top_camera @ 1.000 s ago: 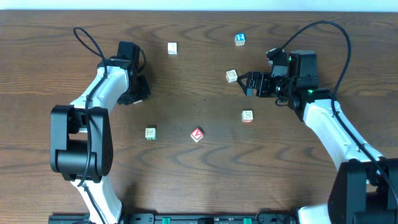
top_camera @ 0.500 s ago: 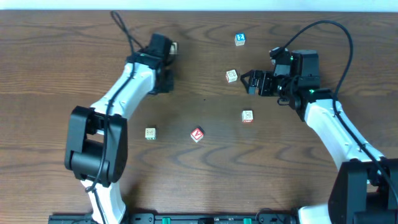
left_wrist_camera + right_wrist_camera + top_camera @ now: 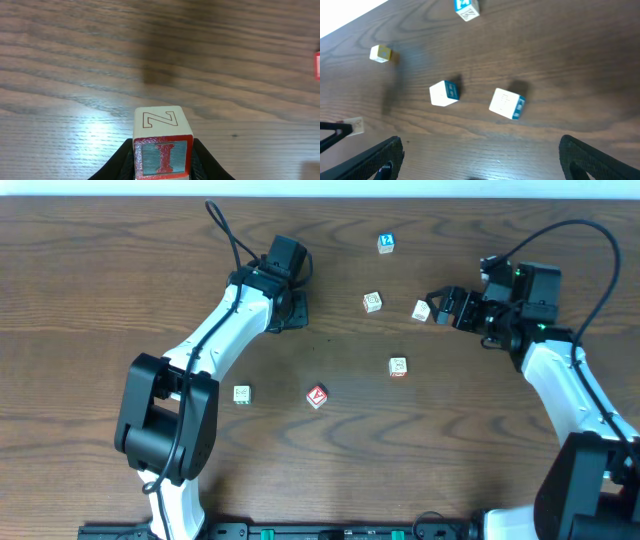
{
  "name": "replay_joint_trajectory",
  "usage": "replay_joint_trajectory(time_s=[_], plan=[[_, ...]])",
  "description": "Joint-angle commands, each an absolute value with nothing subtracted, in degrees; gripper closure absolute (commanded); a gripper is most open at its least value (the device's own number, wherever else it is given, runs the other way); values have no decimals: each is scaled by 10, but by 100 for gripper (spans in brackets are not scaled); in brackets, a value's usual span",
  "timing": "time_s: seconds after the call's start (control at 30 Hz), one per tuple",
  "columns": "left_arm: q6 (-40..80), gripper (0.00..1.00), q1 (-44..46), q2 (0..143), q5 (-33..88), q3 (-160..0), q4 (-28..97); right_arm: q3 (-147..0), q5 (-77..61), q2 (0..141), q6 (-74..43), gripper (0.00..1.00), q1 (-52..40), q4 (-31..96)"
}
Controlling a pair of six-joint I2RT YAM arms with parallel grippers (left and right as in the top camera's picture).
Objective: Spell out Ai2
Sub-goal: 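Lift the 'I' block and carry it forward toward the center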
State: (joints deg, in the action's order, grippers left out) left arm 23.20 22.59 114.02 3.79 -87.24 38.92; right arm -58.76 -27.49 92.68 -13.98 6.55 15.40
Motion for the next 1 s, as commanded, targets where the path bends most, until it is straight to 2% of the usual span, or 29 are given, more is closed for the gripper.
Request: replay_joint_trajectory(time_s=[0.0, 0.43, 0.67, 0.97], plan=[[249, 94, 231, 1142, 59, -906, 401, -594, -290, 929, -132, 1, 77, 158], [251, 95, 267, 1177, 48, -938, 423, -608, -289, 929, -131, 1, 105, 198], [218, 95, 274, 1244, 21, -1039, 512, -616, -289, 929, -132, 1, 105, 221], [221, 95, 291, 1255, 25, -1048, 505, -616, -289, 929, -132, 1, 105, 241]])
